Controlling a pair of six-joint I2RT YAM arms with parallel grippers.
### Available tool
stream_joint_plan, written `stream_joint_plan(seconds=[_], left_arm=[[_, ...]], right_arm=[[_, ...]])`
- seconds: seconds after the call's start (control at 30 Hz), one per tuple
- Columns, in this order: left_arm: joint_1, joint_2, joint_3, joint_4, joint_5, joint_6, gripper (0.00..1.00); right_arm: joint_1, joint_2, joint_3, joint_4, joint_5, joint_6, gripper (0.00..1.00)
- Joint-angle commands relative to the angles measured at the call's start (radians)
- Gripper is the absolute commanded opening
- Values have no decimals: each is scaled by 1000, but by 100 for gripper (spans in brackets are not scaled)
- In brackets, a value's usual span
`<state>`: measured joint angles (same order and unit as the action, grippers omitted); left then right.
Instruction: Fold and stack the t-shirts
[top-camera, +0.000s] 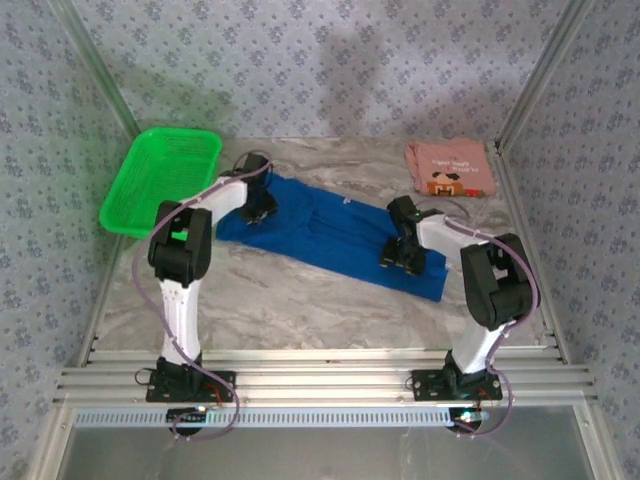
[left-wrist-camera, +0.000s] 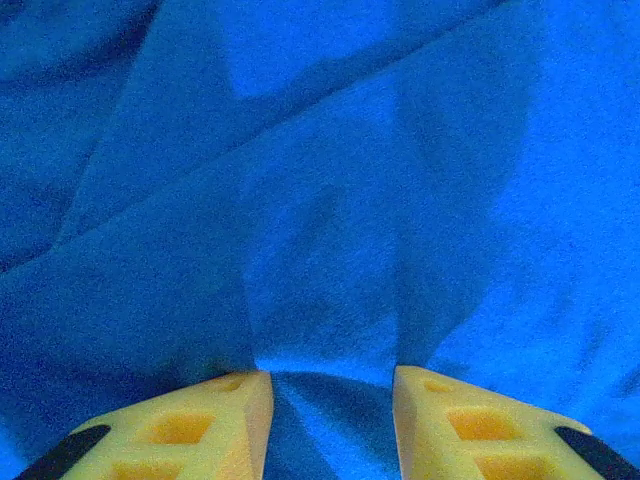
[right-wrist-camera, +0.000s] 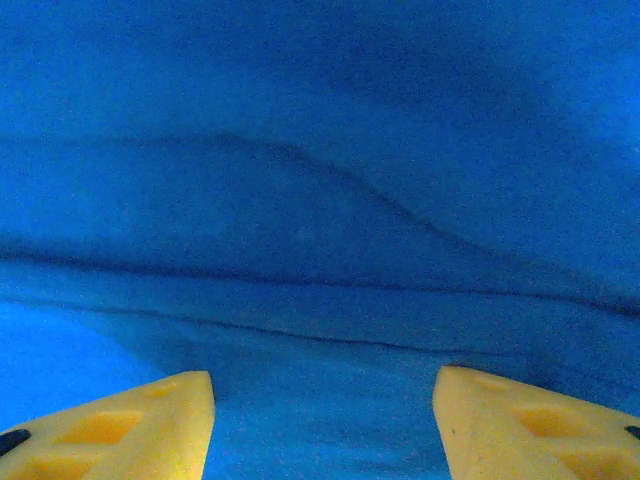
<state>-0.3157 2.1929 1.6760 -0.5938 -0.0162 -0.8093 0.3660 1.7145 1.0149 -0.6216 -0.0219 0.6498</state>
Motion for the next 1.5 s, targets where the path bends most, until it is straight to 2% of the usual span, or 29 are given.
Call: stream_joint_plan(seconds=[0.0, 0.17, 0.43, 0.6, 0.7, 0.83, 1.0, 1.13, 1.27, 1.3, 1.37, 1.47], left_arm=[[4, 139, 177, -115, -2, 92, 37], [-19, 322, 502, -166, 32, 188, 34], [-11, 749, 1193, -321, 182, 174, 35], [5, 780, 1134, -145, 337, 122, 35], [7, 788, 1138, -91, 410, 114, 36], [14, 744, 1124, -13, 521, 68, 50], [25, 591, 1125, -36, 554, 59, 73], [60, 420, 1130, -162, 574, 78, 81], [84, 183, 1103, -404, 540, 195, 83], [86, 105, 1054, -449, 554, 226, 83], [80, -82, 845, -472, 556, 256, 83], [79, -441, 313, -336, 546, 187, 82]], right_arm=[[101, -23, -75, 7, -69, 187, 63], [290, -13, -114, 183, -139, 476, 63], [543, 105, -6, 383, -39, 937, 69], [677, 163, 62, 455, 56, 1186, 69], [719, 193, 129, 451, 71, 1216, 70], [741, 143, 168, 382, 79, 1201, 74], [732, -41, 169, 190, 137, 1102, 80], [717, -220, 169, 32, 104, 893, 84], [657, -401, 138, -189, 28, 588, 86], [623, -443, 100, -206, -27, 520, 87], [545, -506, 9, -206, -147, 421, 86], [453, -565, -116, -165, -274, 293, 85]])
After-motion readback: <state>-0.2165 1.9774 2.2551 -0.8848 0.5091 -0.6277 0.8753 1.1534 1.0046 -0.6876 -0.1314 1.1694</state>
